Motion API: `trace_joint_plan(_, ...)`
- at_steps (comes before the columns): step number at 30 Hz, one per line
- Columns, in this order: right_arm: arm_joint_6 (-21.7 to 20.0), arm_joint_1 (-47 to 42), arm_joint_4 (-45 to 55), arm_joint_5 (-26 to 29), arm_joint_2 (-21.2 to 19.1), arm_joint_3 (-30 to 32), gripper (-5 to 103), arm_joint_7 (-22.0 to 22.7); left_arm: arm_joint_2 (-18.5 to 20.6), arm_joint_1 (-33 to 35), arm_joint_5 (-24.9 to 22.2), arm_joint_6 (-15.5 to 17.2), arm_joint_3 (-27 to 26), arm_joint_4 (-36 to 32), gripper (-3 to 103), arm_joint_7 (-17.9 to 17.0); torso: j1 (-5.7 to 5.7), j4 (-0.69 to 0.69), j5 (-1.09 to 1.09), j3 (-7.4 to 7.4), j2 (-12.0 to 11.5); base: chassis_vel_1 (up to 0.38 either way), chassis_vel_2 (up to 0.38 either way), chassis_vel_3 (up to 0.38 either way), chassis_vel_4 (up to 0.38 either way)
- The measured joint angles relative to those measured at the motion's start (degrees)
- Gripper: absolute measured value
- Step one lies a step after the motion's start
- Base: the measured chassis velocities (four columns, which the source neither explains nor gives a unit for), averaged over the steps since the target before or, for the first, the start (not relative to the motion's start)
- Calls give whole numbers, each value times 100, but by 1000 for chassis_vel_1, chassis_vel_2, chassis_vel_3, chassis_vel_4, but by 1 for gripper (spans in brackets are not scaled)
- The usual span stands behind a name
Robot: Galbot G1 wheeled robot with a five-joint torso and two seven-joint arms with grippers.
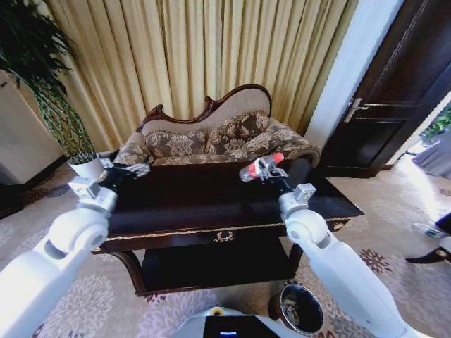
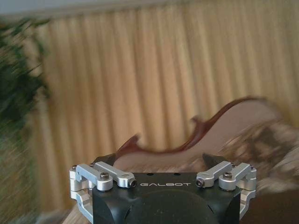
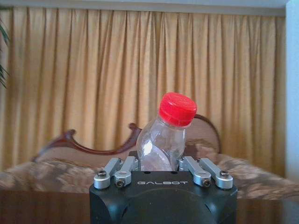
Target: Move to the front of the table and place the trash on the table into the trash bin.
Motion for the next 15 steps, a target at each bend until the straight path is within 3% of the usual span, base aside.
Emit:
trace_joint_plan(4,-46,-88,-31,83,-217,288,33,-7,-264,347,-100,42,-468,457,100,85,0,1,-1,0,0,0,0,0,0)
trace_joint_plan(8,-74,-206,-30,140,-325,510,33,-24,-443,686,-113,-102,-936,701,100,427,1,2,-2,0,0,0,0,0,0)
trace_joint_plan(10,-107,-328,69,197,-383,649,33,-18,-522,1064,-329,-298,-1457,783,100,720,0,1,-1,0,0,0,0,0,0)
trace_joint_plan(15,-171,-396,215,291,-399,678,33,61,-479,1311,-511,-607,-1873,783,100,1214,0,2,0,0,0,0,0,0,0)
